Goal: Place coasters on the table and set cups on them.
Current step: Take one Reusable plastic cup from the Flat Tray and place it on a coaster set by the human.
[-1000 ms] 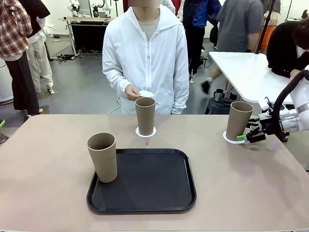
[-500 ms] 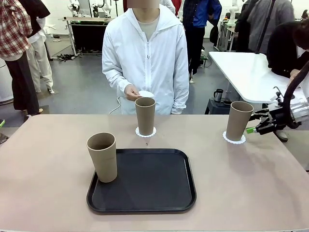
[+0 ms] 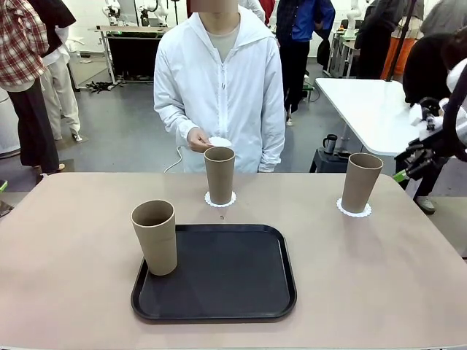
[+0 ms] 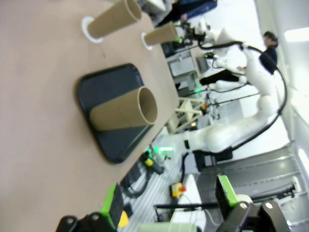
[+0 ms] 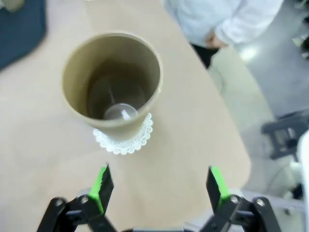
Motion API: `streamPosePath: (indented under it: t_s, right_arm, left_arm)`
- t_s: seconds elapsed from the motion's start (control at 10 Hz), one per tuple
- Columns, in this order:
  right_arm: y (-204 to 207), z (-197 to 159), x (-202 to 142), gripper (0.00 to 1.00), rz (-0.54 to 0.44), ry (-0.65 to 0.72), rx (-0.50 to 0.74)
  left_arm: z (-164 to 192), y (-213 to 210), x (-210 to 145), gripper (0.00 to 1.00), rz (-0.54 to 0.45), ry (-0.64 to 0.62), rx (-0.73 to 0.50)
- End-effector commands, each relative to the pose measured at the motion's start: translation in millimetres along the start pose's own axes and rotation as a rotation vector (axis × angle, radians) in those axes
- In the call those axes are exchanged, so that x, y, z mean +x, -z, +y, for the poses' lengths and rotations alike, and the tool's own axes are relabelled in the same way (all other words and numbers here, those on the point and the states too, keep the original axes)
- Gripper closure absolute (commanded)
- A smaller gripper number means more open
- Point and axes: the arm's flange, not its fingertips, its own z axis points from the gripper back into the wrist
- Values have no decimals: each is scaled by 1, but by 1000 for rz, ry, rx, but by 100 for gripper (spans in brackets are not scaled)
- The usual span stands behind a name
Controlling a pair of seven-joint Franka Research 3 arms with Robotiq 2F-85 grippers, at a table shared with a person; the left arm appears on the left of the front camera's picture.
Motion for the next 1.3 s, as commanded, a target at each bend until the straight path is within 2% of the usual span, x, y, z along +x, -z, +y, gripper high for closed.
streamPosePath:
  t_s: [0.0,0.2,0.4,0.8,0.9,1.0,1.2]
  right_arm:
    - [-21,70,69,0,181,-3,-94]
    - [-35,112,114,0,216,-27,-233]
    - [-43,138,140,0,241,-20,-364]
    - [-57,161,156,0,364,-95,-432]
    - [-56,155,155,0,335,-156,-365]
    - [-55,155,153,0,326,-99,-427]
    - [-55,155,153,0,326,-99,-427]
  left_arm:
    - [-2,-1,0,0,-6,6,-5]
    - [-2,-1,0,0,-6,6,-5]
    - [-2,-1,0,0,-6,6,-5]
    - [-2,-1,0,0,-6,6,-5]
    - [-2,-1,0,0,-6,6,-5]
    - [-2,-1,0,0,-6,6,-5]
    - [-2,-1,0,0,-6,6,-5]
